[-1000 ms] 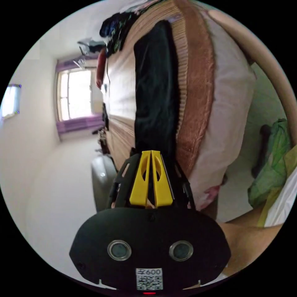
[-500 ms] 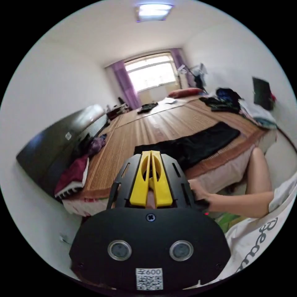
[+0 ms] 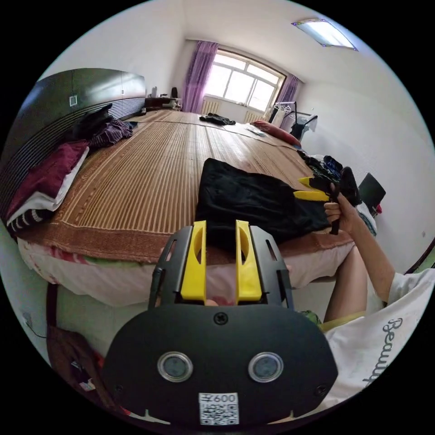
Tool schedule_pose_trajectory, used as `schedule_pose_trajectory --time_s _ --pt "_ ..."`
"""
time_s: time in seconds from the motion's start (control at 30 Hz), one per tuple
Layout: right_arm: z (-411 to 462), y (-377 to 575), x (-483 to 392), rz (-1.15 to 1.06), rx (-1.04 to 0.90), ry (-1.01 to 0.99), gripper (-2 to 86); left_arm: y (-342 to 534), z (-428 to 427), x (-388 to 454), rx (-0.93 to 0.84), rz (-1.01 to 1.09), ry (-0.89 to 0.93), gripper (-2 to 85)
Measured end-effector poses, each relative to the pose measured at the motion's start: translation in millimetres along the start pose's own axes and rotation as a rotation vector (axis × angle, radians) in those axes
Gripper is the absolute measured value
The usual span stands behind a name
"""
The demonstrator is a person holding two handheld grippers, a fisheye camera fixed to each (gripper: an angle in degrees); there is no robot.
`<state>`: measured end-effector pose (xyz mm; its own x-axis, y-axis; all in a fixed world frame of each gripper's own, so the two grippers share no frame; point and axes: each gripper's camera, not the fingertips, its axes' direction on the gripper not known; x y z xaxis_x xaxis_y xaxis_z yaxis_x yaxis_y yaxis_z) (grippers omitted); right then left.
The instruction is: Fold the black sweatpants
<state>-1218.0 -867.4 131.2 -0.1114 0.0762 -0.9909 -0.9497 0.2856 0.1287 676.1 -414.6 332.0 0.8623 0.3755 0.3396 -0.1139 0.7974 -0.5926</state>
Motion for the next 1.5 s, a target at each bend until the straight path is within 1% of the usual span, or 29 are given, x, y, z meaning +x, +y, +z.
schedule_pose_trajectory --time_s 0.07,0.13,0.2,0.27,0.3,0.37,0.47,0.53,0.6,0.73,0.77,0.83,0.9,0.93,1.0,1.03,1.1,1.13,1.17,1.2,1.27,1.3,1.33,1.37,1.4,1.43,1.47,1.5 --pt "19.2 -17.8 -35.0 -0.043 -0.058 0.131 17.3 -13.9 -0.8 -7.8 -0.002 0.082 -0.06 10.2" --pt "29.0 -27.7 -60.4 -0.067 -0.095 0.159 15.1 -24.8 0.4 -12.9 -0.028 0.164 -0.064 10.7" --pt "28.1 -34.7 -92.2 -0.115 -0.07 0.206 12.4 -34.0 4.6 -15.4 -0.083 0.263 -0.04 11.0" --pt "24.8 -46.1 -134.6 -0.173 -0.054 0.239 9.3 -39.2 15.2 -19.0 -0.192 0.357 -0.088 11.3" --pt "24.4 -49.9 -145.0 -0.185 -0.054 0.242 8.4 -39.4 14.9 -21.1 -0.192 0.367 -0.1 11.3" --pt "23.0 -66.6 -191.3 -0.264 -0.063 0.258 5.2 -40.5 -0.6 -39.1 -0.125 0.316 -0.107 10.4" --pt "16.5 -90.9 -251.9 -0.374 -0.051 0.246 1.7 -42.1 -23.3 -62.2 -0.07 0.294 -0.103 8.3" --pt "9.7 -107.1 -280.6 -0.419 -0.03 0.23 0.9 -43.9 -40.8 -75.5 -0.04 0.284 -0.081 6.5" --pt "2.3 -123.0 -296.0 -0.412 -0.025 0.208 0.5 -45.7 -59.4 -87.7 -0.015 0.295 -0.053 4.7" --pt "10.0 -143.1 -286.9 -0.274 -0.09 0.191 1.9 -56.8 -99.4 -128.7 0.046 0.179 -0.035 9.2" --pt "23.9 -144.6 -277.0 -0.225 -0.127 0.197 2.9 -62.7 -107.2 -140.8 0.07 0.145 -0.009 10.0" --pt "40.2 -143.3 -260.9 -0.131 -0.135 0.252 5.1 -78.1 -114.0 -153.5 0.087 0.117 0.05 10.1" --pt "41.5 -138.6 -252.4 -0.054 -0.11 0.183 6.8 -98.9 -117.0 -157.8 0.078 0.115 0.101 10.0" --pt "32.8 -134.4 -253.5 -0.014 -0.063 0.106 7.0 -111.3 -119.1 -157.9 0.088 0.121 0.122 9.9" --pt "17.5 -128.4 -265.1 0.007 0.017 0.082 7.0 -125.9 -118.8 -155.7 0.111 0.137 0.138 9.2" --pt "6.1 -124.8 -277.9 0.004 0.075 0.114 6.6 -133.3 -111.7 -153.9 0.098 0.157 0.154 8.0" --pt "-9.1 -119.4 -301.2 -0.009 0.157 0.175 5.7 -144.0 -74.9 -153.1 -0.123 0.187 0.094 5.0" --pt "-13.7 -116.0 -319.6 -0.041 0.185 0.184 4.9 -143.6 -60.7 -154.9 -0.193 0.192 0.069 2.4" --pt "-13.1 -112.3 -341.6 -0.094 0.189 0.162 3.2 -142.9 -67.8 -156.9 -0.164 0.186 0.074 1.7" --pt "-10.9 -110.0 -353.6 -0.129 0.188 0.142 2.4 -143.7 -69.6 -155.7 -0.164 0.199 0.069 1.3" --pt "12.5 -98.3 -396.3 -0.273 0.162 0.071 0.1 -150.1 -72.2 -146.0 -0.187 0.243 0.026 0.7" --pt "22.5 -95.7 -401.8 -0.283 0.14 0.076 -0.1 -152.7 -73.5 -143.3 -0.197 0.25 0.016 0.6" --pt "51.9 -91.7 -405.1 -0.272 0.036 0.14 -0.5 -158.2 -79.0 -139.5 -0.205 0.241 0.001 0.5" --pt "86.5 -81.8 -403.2 -0.279 -0.08 0.246 -0.7 -162.5 -91.3 -136.6 -0.171 0.211 -0.008 0.4" --pt "94.3 -73.2 -403.7 -0.301 -0.068 0.253 -0.7 -164.0 -100.0 -134.1 -0.137 0.197 -0.01 0.4" --pt "89.0 -64.2 -408.3 -0.295 0.003 0.231 -0.8 -165.9 -118.2 -126.3 -0.058 0.181 0.006 0.4" --pt "88.9 -67.0 -416.7 -0.266 -0.016 0.233 -0.8 -167.3 -132.2 -115.3 0.013 0.17 0.05 0.3" --pt "90.0 -68.3 -423.0 -0.266 -0.026 0.24 -0.8 -168.0 -136.4 -108.2 0.04 0.17 0.08 0.3"
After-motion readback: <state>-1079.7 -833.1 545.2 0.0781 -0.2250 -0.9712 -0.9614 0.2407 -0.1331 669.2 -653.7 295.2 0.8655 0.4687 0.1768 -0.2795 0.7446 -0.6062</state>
